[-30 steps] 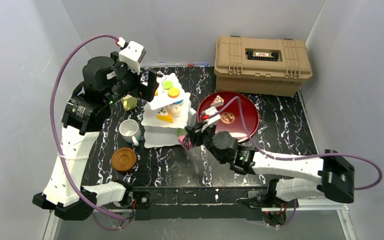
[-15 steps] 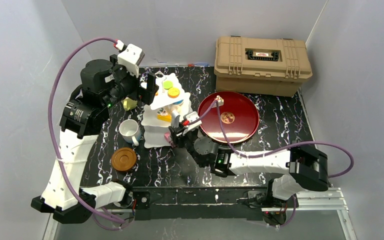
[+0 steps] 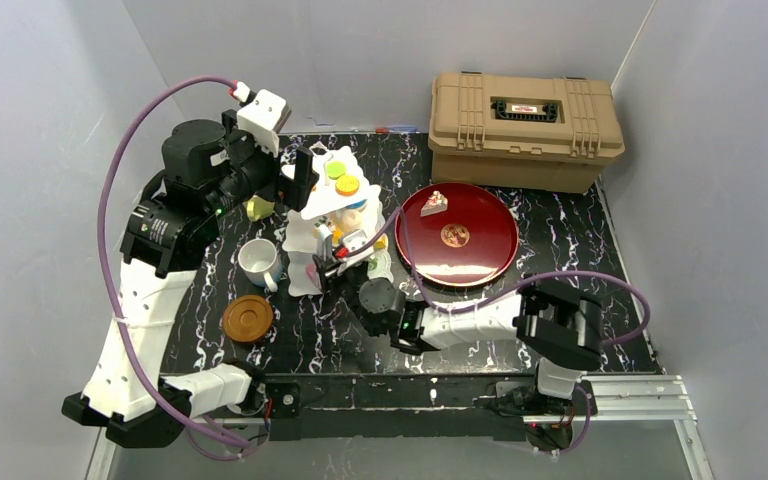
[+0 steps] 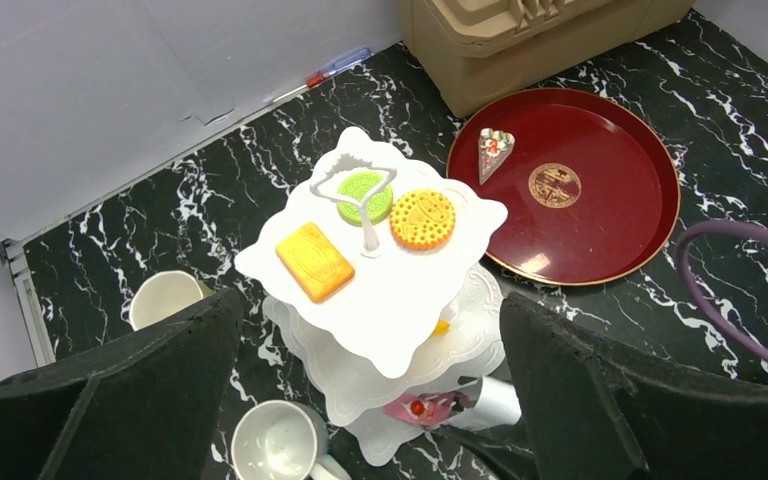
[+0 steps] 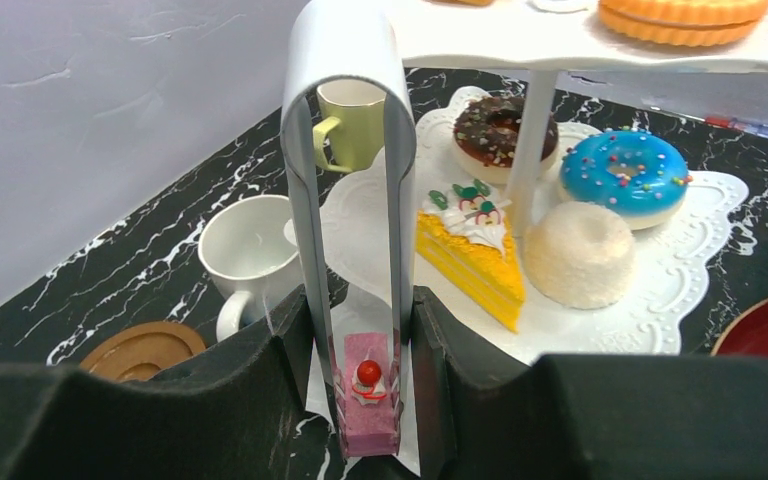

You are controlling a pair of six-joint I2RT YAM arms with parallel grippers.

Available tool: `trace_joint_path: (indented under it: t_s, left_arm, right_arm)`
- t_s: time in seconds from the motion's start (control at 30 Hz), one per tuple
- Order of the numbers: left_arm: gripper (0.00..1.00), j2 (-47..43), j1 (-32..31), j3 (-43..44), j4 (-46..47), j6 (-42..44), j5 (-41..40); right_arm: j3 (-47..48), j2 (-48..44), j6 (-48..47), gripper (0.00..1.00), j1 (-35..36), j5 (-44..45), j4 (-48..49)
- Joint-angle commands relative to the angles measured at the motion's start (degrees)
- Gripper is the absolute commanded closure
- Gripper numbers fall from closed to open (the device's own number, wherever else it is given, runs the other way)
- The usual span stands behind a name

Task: Serve the afternoon tea
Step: Place the desert on the desert table.

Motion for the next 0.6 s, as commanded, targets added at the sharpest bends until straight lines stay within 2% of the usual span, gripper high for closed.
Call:
trace_joint_path:
  t_s: [0.0, 0.27, 0.57]
  left_arm:
    - [0.01, -1.3, 0.4, -0.2, 1.1, 0.6, 1.8]
    - [0.01, -1.4, 0.3, -0.9, 1.2, 0.7, 3.1]
    - [0.01, -1.7, 0.3, -1.3, 1.2, 1.6, 3.6]
  right_arm:
    - [3.5, 2.2, -3.7, 0.99, 1.7, 2.0, 10.5]
    - [3.4, 7.1, -7.8, 0.99, 2.5, 2.7, 18.7]
    - [5.5, 11.5, -11.1, 0.99, 2.2, 4.3, 22.6]
